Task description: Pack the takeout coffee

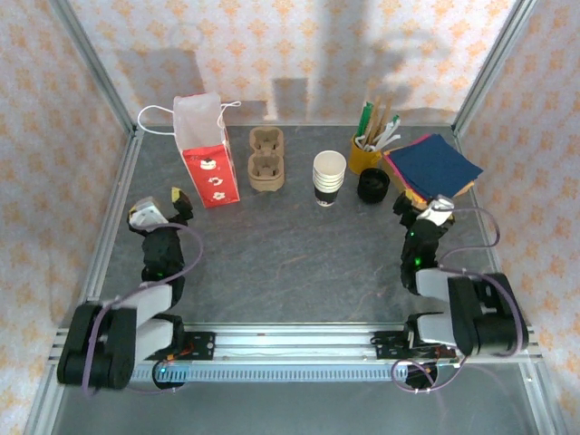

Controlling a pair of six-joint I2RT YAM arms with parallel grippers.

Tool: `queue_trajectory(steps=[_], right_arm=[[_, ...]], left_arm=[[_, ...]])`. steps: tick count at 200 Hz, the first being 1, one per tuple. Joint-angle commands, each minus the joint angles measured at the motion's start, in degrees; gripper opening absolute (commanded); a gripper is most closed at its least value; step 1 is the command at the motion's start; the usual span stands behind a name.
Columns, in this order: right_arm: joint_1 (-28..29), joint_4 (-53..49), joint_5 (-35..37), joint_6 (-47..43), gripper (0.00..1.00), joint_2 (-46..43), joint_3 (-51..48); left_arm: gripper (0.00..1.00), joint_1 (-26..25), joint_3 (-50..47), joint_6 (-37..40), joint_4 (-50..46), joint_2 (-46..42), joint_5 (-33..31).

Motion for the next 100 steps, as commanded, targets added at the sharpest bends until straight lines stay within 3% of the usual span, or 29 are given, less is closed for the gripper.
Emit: queue_trajectory(steps=[1,20,37,49,75,100], right_arm=[[0.20,-21.92,1.94,9.92,1.00,-6.01,7.89],[0.20,-38.74,-0.95,17.11,1.00,-8.93,15.77],[0.21,-52.36,-5.57,22.87,1.00,-9.52,23.94],[0.21,-60.00,-13.02,22.76,1.00,-8.76,29.87],[0.76,-69.02,-31.06,20.55,1.00,-7.10,39.01],[5.33,-77.19,-33.92,20.28,0.99,-5.12,47.13]], left_arm=[[0.99,-2.07,3.59,-5.04,-17.88,-9.80,-4.09],[0.99,-6.57,10.18,-5.77,-32.19,-16.40,-8.78],[0.99,-9.98,15.89,-7.57,-43.25,-19.90,-8.24],[0.99,-11.67,21.07,-9.96,-52.35,-20.55,-6.44],[0.99,-17.31,31.01,-12.70,-67.87,-17.93,-5.97],[0.99,-19.97,35.20,-16.51,-74.13,-16.59,-2.91]])
